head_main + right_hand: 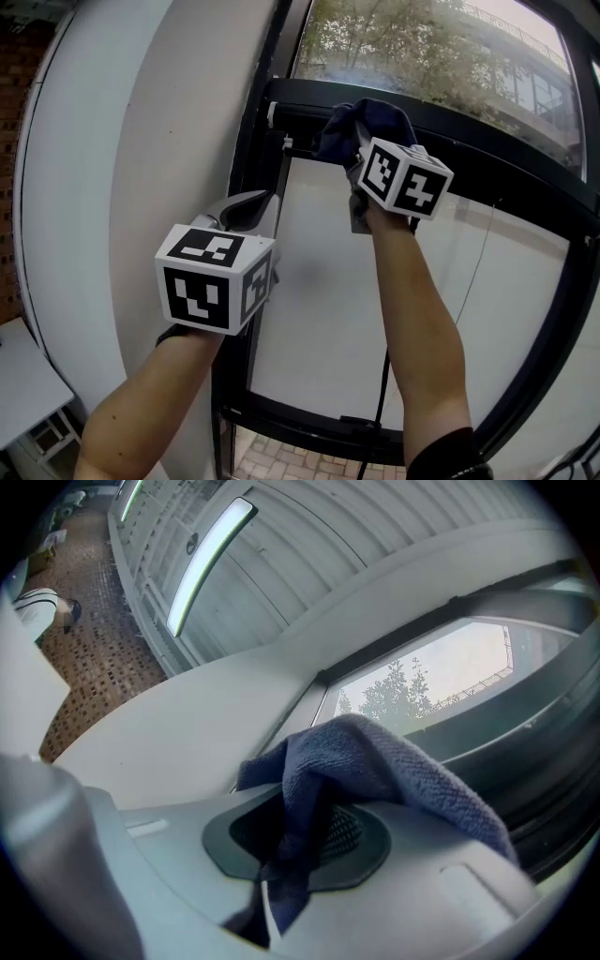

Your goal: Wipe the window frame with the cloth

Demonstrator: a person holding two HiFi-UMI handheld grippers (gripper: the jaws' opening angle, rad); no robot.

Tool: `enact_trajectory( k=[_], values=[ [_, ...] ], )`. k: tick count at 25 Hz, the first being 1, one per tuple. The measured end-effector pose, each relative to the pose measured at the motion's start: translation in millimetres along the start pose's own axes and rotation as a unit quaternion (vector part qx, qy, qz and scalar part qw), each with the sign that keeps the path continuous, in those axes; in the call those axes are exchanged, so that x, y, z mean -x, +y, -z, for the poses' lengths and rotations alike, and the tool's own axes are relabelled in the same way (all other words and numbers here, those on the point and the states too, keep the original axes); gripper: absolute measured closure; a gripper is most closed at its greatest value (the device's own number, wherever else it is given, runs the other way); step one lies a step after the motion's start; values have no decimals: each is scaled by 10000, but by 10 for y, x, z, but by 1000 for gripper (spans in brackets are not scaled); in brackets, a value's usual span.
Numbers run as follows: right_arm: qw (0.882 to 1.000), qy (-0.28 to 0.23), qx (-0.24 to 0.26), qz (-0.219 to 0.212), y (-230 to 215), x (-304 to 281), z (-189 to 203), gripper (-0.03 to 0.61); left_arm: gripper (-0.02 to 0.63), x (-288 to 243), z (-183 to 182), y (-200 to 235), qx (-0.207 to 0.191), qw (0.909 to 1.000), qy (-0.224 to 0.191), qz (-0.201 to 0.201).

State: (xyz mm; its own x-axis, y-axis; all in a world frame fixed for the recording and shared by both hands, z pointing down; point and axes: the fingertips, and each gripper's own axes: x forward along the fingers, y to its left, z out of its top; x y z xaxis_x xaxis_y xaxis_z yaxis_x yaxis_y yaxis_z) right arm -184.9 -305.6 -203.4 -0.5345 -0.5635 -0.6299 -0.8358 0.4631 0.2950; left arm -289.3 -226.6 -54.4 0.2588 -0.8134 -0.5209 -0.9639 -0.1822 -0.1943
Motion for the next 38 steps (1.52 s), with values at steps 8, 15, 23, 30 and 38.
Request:
enact_trajectory(
  k=[8, 15, 23, 30, 38],
  values=[
    [9997, -96, -25, -240, -145, 113, -78, 514, 620, -284, -118, -203, 39, 9998, -89, -151],
    [9997, -165, -26, -171, -378, 308, -140, 514, 620, -437, -55, -419, 195, 9996, -78, -164],
    [9995, -301, -46, -20, -825, 652, -297, 514, 620, -612, -83, -858, 281, 9993, -217, 154],
    [9993, -371, -86, 67, -1261, 970, -448, 514, 620, -795, -146, -1200, 422, 9987, -286, 38],
    [9985, -432, -16, 322, -1638, 1344, -610, 514, 620, -869, -213, -1746, 533, 9967, -323, 514]
  ],
)
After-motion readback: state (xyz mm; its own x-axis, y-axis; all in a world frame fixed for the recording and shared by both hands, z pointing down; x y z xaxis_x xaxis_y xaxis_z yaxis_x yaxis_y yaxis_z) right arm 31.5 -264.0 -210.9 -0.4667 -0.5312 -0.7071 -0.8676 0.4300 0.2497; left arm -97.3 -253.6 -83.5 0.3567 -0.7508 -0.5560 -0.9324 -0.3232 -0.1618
